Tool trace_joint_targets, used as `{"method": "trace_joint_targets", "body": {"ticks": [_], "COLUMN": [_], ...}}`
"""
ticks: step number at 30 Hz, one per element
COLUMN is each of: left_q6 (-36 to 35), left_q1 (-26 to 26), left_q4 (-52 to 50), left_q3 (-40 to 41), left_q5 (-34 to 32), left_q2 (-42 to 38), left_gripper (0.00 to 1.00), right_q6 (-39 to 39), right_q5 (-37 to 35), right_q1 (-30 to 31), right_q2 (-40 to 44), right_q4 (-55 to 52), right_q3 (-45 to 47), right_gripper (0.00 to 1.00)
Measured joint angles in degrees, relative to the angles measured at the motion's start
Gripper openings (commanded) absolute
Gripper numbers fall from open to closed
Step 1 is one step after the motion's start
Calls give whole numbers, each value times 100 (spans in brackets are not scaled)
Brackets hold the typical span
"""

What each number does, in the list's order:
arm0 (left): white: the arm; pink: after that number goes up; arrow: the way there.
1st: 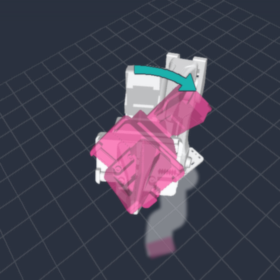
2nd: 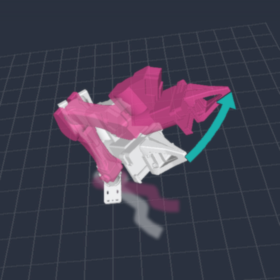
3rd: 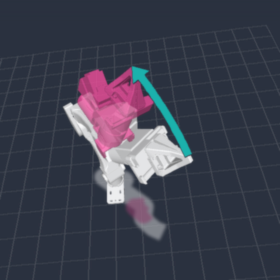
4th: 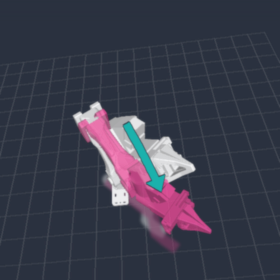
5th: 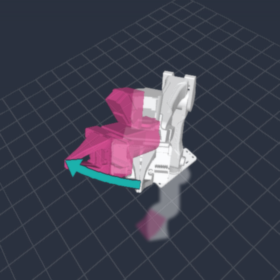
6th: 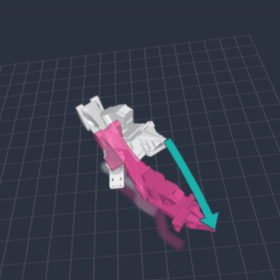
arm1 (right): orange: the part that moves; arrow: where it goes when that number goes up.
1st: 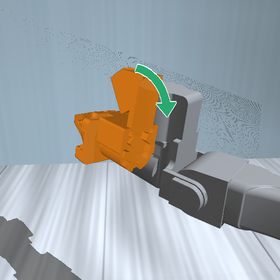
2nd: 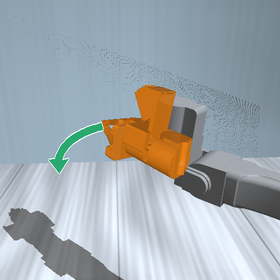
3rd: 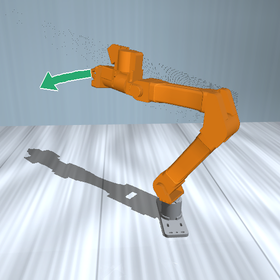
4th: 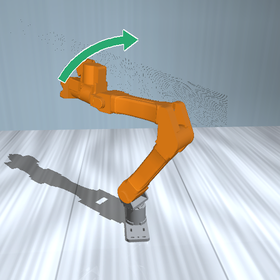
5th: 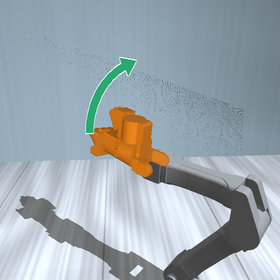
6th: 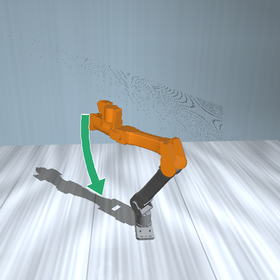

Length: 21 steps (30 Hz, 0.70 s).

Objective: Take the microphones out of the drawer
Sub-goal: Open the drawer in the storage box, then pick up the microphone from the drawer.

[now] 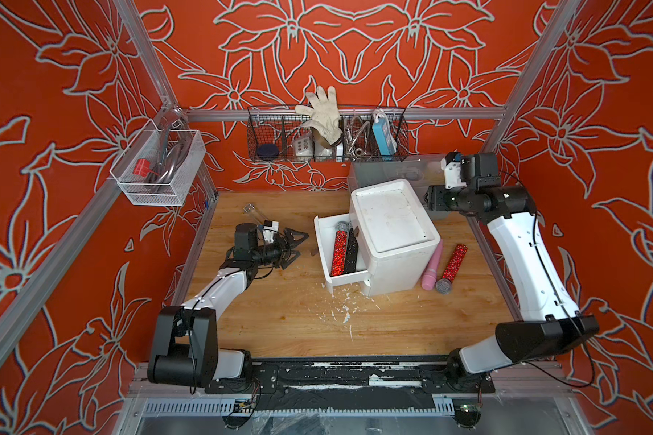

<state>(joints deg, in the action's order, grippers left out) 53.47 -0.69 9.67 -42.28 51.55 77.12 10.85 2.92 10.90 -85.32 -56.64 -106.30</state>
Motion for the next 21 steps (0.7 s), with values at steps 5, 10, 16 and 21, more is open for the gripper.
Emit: {"method": "trace_joint_targets", "body": {"ticks": [5,10,16,21], "left_q6": [-337,-503,-656,-726], "left_q1": [13,33,74,352], "left_q4": [-811,-1246,-1639,-1762], "left_q3": [-240,-275,-273,-247], "left_q5": [44,343,566,695], "left_q2": [-109,-234,-492,-772], "left_gripper": [100,100,100,100], "right_q6": [225,577,872,1099], "right_q5": [-446,-984,-1633,-1788], "right_q1": [942,2168,3602,4306], "right_q2": [315,354,-179,-903], "right_q4": [-284,-564,-765,-691], "right_q3": [-61,-229,-767,-774], "right_gripper": [62,63,64,63]}}
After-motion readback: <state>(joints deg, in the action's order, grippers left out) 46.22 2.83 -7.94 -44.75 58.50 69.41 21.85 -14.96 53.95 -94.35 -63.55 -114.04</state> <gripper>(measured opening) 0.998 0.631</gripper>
